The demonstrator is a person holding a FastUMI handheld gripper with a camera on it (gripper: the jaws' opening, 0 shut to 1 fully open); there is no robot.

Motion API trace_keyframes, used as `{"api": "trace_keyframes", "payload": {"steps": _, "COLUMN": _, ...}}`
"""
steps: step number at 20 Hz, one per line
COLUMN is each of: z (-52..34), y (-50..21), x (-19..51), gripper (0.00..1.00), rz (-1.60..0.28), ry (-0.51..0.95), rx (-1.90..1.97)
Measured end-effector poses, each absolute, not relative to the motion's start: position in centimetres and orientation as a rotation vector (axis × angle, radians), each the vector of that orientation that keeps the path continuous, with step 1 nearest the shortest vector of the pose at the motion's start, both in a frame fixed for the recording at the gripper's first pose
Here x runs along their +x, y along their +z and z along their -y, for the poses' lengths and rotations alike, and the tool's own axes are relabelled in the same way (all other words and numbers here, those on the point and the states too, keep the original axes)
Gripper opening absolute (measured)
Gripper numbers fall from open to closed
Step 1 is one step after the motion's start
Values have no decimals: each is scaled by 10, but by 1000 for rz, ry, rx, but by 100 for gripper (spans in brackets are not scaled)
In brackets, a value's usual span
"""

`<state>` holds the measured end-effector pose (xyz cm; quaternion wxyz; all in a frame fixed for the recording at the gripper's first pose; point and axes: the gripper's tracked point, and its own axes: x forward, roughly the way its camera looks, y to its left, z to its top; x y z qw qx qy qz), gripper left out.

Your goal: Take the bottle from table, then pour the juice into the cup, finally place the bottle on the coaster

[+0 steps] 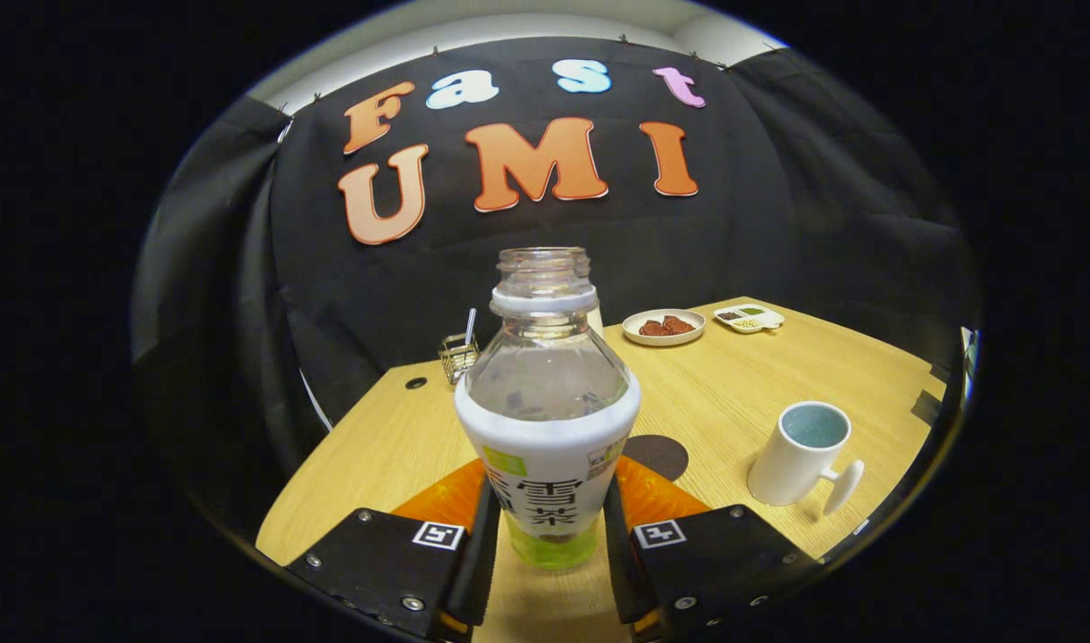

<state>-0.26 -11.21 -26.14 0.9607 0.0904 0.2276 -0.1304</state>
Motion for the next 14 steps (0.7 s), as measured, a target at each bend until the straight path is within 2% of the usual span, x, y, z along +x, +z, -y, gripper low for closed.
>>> {"api": "trace_keyframes", "payload": {"steps": 14, "z": 145, "y": -225, "x": 19, "gripper": 54, "rz": -319, "ry": -291, "rx": 684}}
